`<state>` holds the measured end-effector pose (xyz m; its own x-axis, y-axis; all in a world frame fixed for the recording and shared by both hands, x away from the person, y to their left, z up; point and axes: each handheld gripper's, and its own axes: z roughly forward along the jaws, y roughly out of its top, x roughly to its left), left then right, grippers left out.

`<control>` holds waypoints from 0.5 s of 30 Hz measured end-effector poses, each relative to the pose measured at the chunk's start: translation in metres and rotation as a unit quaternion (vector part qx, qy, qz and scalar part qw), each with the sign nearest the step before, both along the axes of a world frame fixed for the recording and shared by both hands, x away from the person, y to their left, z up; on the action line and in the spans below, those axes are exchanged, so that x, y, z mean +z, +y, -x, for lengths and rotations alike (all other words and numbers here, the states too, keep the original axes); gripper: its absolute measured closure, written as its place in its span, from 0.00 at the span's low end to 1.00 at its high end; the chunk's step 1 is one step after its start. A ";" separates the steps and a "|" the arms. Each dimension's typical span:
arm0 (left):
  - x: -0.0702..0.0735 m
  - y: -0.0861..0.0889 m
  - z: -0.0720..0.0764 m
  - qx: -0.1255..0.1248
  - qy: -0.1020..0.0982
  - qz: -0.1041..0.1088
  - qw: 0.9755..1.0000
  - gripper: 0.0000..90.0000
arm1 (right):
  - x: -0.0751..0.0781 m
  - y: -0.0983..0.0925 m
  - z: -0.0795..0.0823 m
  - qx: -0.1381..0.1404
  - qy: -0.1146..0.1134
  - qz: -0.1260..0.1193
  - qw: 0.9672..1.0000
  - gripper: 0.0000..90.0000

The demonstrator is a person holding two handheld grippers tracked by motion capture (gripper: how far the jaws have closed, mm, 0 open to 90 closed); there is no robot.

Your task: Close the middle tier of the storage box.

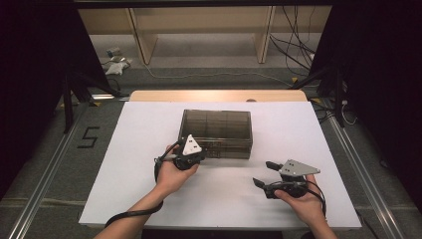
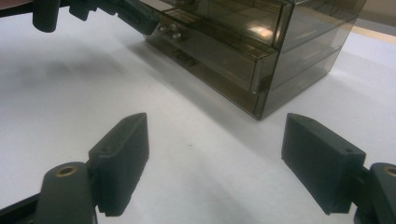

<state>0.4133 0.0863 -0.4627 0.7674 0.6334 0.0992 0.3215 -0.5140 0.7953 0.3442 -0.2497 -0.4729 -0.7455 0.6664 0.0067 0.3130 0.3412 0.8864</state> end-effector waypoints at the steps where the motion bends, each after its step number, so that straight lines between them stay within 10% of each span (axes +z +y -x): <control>1: 0.000 0.000 0.000 0.000 0.000 0.000 1.000 1.00 | 0.000 0.000 0.000 0.000 0.000 0.001 1.000 0.27; 15: 0.000 -0.001 -0.002 0.001 0.002 -0.001 1.000 1.00 | 0.000 0.000 0.000 0.000 0.000 0.000 1.000 0.27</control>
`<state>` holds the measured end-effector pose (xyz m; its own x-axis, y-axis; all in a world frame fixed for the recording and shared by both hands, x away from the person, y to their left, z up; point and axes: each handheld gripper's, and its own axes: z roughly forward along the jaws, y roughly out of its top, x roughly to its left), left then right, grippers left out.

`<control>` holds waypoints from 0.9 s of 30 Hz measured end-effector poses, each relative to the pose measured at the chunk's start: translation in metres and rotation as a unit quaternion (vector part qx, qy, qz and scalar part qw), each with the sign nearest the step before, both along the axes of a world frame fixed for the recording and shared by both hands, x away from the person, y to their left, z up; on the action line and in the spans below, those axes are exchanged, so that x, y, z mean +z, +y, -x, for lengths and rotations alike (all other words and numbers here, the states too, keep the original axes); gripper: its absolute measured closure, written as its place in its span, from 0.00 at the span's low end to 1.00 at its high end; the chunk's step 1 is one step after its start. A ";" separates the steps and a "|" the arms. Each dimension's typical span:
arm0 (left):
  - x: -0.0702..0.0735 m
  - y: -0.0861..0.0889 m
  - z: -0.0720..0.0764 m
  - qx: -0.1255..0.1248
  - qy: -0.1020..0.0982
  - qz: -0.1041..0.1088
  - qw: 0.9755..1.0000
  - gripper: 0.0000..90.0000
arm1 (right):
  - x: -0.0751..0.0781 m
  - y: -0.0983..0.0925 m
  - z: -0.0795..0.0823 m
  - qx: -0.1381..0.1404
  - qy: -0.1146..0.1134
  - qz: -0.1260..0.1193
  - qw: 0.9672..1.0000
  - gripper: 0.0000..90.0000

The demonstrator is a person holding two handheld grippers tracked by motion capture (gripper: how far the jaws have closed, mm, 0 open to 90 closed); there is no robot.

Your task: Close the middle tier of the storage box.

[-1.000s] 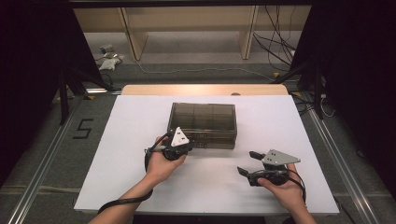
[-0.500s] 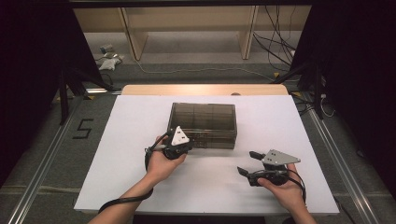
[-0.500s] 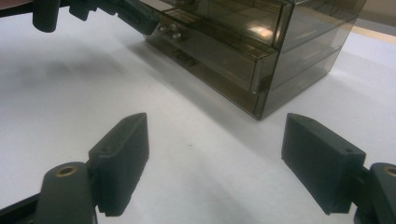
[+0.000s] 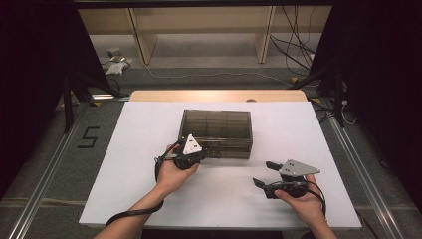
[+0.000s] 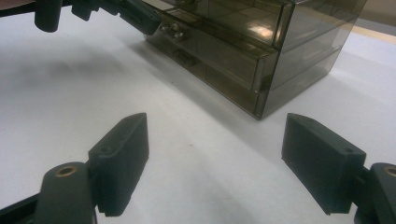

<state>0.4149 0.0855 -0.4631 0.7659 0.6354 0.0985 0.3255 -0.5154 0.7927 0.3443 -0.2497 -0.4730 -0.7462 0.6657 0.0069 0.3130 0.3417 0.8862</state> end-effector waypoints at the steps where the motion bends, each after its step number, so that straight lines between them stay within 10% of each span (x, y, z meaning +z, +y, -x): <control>1: 0.000 0.000 0.000 0.000 0.000 0.000 1.000 1.00 | 0.000 0.000 0.000 0.000 0.000 0.001 1.000 0.27; 27: 0.001 -0.002 -0.004 0.000 -0.001 -0.001 1.000 1.00 | 0.000 0.000 0.000 0.001 0.000 0.002 1.000 0.27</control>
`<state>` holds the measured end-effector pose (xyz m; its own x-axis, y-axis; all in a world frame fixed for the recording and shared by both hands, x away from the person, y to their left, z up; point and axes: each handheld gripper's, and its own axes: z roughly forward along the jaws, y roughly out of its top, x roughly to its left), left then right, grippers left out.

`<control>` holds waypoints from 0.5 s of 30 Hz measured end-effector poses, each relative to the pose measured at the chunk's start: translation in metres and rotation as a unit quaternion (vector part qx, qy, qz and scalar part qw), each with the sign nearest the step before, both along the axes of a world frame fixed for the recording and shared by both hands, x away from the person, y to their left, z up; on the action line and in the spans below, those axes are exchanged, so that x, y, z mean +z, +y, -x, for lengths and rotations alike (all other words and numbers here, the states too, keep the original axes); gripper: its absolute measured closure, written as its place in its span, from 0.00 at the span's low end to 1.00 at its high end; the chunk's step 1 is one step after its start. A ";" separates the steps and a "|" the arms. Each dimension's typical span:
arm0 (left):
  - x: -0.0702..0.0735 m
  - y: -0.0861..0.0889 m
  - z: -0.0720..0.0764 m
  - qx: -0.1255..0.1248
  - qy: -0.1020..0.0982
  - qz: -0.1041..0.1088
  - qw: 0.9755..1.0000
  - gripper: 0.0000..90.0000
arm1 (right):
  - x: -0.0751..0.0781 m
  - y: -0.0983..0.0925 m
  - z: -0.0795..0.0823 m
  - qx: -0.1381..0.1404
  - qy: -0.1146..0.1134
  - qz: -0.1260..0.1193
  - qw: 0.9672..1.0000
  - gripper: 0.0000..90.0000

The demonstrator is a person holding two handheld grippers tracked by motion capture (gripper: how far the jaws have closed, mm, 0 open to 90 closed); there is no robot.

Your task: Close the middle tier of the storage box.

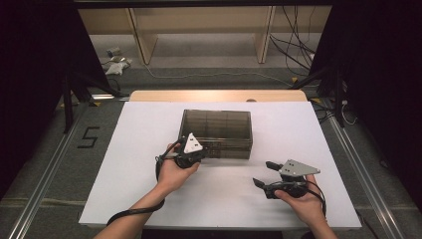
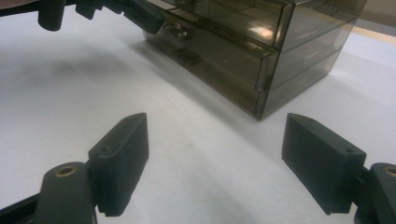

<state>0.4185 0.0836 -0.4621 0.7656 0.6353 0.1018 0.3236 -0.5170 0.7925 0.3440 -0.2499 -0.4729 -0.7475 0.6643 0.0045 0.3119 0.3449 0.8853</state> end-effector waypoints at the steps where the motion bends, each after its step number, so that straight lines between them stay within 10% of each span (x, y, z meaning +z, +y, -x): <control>1: 0.000 0.000 0.000 0.000 0.000 0.000 1.000 1.00 | 0.000 0.000 0.000 0.000 0.000 0.000 1.000 0.27; 15: 0.001 -0.001 -0.002 0.001 0.001 0.002 1.000 1.00 | 0.000 0.000 0.000 0.000 0.000 0.000 1.000 0.27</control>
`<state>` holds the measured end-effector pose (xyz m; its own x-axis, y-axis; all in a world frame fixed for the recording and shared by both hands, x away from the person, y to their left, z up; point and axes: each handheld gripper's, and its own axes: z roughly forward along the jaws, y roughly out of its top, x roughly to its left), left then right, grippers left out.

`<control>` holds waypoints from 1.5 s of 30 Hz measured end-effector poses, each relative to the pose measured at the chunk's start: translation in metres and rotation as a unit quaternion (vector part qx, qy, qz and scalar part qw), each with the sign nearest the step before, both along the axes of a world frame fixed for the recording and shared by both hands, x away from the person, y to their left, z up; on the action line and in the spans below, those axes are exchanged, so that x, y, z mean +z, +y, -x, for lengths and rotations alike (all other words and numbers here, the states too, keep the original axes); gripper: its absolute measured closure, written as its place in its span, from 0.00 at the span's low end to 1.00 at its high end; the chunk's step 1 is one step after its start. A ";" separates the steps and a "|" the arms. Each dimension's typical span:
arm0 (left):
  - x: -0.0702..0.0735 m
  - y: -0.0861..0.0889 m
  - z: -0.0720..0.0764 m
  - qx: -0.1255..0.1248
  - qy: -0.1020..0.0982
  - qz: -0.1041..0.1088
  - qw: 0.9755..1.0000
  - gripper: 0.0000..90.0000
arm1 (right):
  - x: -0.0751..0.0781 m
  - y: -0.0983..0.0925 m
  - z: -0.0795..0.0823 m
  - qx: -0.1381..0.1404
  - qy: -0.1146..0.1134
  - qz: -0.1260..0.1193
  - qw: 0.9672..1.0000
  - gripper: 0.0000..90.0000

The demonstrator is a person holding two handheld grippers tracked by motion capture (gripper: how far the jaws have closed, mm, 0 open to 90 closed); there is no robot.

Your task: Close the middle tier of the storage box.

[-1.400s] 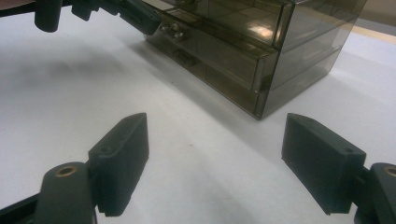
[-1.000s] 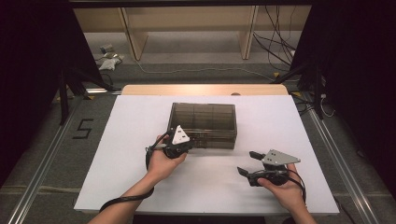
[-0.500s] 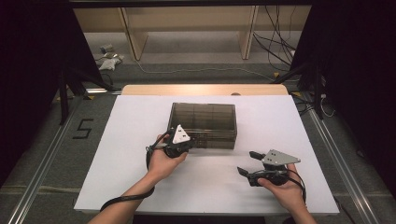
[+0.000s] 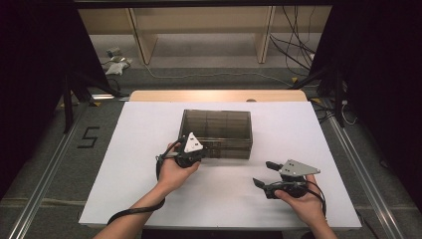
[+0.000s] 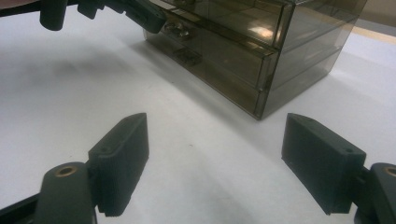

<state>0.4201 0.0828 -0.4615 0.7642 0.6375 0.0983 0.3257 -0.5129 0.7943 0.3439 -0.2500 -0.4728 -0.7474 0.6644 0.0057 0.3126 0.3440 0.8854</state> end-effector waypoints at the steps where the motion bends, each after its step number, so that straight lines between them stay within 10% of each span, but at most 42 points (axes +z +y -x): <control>1: 0.000 0.000 0.000 0.000 0.000 0.000 1.000 1.00 | 0.000 0.000 0.000 0.000 0.000 0.000 1.000 0.27; 45: 0.001 -0.004 -0.005 0.004 -0.006 -0.005 1.000 1.00 | 0.000 0.000 0.000 0.000 -0.001 0.001 1.000 0.27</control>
